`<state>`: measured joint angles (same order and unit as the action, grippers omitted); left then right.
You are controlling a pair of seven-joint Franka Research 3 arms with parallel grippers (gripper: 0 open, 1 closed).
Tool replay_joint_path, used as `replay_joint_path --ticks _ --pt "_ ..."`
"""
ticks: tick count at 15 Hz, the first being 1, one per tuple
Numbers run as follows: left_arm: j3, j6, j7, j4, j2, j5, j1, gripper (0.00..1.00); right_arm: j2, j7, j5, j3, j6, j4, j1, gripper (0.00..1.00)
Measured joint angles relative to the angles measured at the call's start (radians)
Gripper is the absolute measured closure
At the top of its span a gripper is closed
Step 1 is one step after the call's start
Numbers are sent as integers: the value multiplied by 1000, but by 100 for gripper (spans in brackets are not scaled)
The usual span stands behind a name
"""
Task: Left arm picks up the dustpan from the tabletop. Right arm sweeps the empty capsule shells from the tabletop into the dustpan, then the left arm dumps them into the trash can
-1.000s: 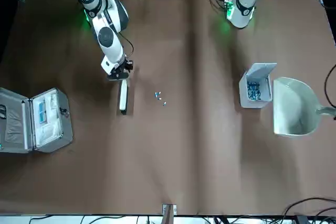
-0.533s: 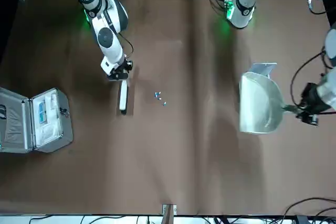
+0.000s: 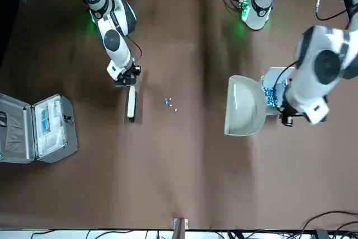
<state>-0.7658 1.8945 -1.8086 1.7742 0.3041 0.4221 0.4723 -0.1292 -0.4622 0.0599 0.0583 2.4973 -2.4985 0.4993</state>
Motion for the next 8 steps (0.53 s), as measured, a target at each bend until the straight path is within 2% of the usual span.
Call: replay_joint_path --ticks 8 --pt "-2 20 -338 79 53 147 -199 67 0 0 0 -1 0 1 0 73"
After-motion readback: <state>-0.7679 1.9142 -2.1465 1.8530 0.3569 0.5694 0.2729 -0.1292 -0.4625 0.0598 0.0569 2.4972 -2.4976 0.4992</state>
